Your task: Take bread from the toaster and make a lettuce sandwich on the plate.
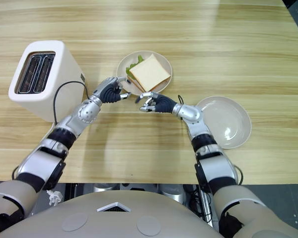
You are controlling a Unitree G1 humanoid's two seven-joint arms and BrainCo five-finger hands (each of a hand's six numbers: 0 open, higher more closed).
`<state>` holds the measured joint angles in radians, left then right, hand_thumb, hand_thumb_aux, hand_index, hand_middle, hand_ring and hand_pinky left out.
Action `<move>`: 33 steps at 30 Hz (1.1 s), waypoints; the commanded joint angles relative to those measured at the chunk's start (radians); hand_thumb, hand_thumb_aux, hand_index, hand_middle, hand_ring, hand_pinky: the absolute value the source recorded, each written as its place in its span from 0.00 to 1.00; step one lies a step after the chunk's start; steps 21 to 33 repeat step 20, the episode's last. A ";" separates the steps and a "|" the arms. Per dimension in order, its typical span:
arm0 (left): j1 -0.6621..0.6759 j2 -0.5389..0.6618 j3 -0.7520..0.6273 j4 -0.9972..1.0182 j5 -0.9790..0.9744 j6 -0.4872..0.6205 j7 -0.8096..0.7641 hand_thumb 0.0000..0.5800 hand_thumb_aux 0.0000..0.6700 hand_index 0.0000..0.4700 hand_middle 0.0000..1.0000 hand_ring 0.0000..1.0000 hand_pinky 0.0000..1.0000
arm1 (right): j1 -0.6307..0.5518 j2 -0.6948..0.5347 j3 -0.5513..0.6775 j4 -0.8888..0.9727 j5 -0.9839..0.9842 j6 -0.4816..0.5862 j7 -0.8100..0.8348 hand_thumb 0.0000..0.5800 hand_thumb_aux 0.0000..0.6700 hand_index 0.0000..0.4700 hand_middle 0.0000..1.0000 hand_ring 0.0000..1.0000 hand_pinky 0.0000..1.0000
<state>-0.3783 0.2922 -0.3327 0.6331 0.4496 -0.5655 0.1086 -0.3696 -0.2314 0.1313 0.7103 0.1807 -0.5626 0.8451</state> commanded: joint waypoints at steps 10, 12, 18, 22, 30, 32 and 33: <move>0.228 -0.131 0.143 -0.536 -0.336 0.119 -0.124 0.00 0.00 0.00 0.00 0.00 0.00 | 0.075 0.175 -0.226 -0.352 0.101 -0.066 -0.334 0.00 0.00 0.00 0.00 0.00 0.00; 0.214 -0.159 0.168 -0.525 -0.361 0.124 -0.121 0.00 0.00 0.00 0.00 0.00 0.00 | 0.045 0.206 -0.233 -0.276 0.042 -0.173 -0.382 0.00 0.00 0.00 0.00 0.00 0.00; 0.195 -0.210 0.237 -0.488 -0.375 0.098 -0.081 0.00 0.00 0.00 0.00 0.00 0.00 | -0.012 0.238 -0.273 -0.064 -0.132 -0.460 -0.560 0.00 0.00 0.00 0.00 0.00 0.00; 0.205 -0.201 0.232 -0.485 -0.317 0.058 -0.062 0.00 0.00 0.00 0.00 0.00 0.00 | -0.013 0.232 -0.278 -0.007 -0.185 -0.519 -0.614 0.00 0.00 0.00 0.00 0.00 0.00; 0.205 -0.201 0.232 -0.485 -0.317 0.058 -0.062 0.00 0.00 0.00 0.00 0.00 0.00 | -0.013 0.232 -0.278 -0.007 -0.185 -0.519 -0.614 0.00 0.00 0.00 0.00 0.00 0.00; 0.205 -0.201 0.232 -0.485 -0.317 0.058 -0.062 0.00 0.00 0.00 0.00 0.00 0.00 | -0.013 0.232 -0.278 -0.007 -0.185 -0.519 -0.614 0.00 0.00 0.00 0.00 0.00 0.00; 0.205 -0.201 0.232 -0.485 -0.317 0.058 -0.062 0.00 0.00 0.00 0.00 0.00 0.00 | -0.013 0.232 -0.278 -0.007 -0.185 -0.519 -0.614 0.00 0.00 0.00 0.00 0.00 0.00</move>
